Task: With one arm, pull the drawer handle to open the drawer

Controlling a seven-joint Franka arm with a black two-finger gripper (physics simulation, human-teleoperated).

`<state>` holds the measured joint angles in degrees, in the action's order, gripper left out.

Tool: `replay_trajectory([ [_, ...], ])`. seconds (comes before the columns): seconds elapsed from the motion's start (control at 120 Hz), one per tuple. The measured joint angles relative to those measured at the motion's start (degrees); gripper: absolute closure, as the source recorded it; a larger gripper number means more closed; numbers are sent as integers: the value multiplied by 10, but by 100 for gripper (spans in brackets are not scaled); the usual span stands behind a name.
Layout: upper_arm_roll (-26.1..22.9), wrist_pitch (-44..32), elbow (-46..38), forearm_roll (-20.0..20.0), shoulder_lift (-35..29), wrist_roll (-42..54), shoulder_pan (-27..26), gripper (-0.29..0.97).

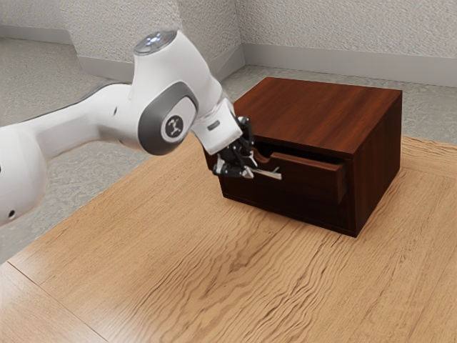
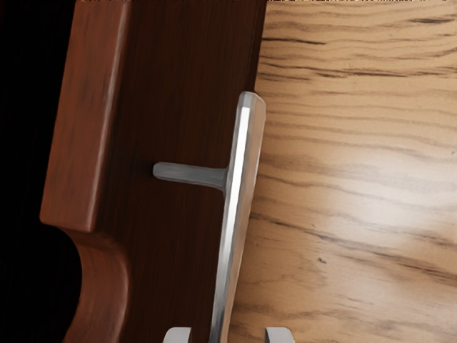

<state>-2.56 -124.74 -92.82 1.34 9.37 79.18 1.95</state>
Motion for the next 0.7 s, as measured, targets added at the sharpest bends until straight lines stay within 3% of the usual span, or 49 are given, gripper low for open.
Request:
replay_trajectory([
  [0.7, -2, -22, -71, 1, -54, -4, 0, 63],
])
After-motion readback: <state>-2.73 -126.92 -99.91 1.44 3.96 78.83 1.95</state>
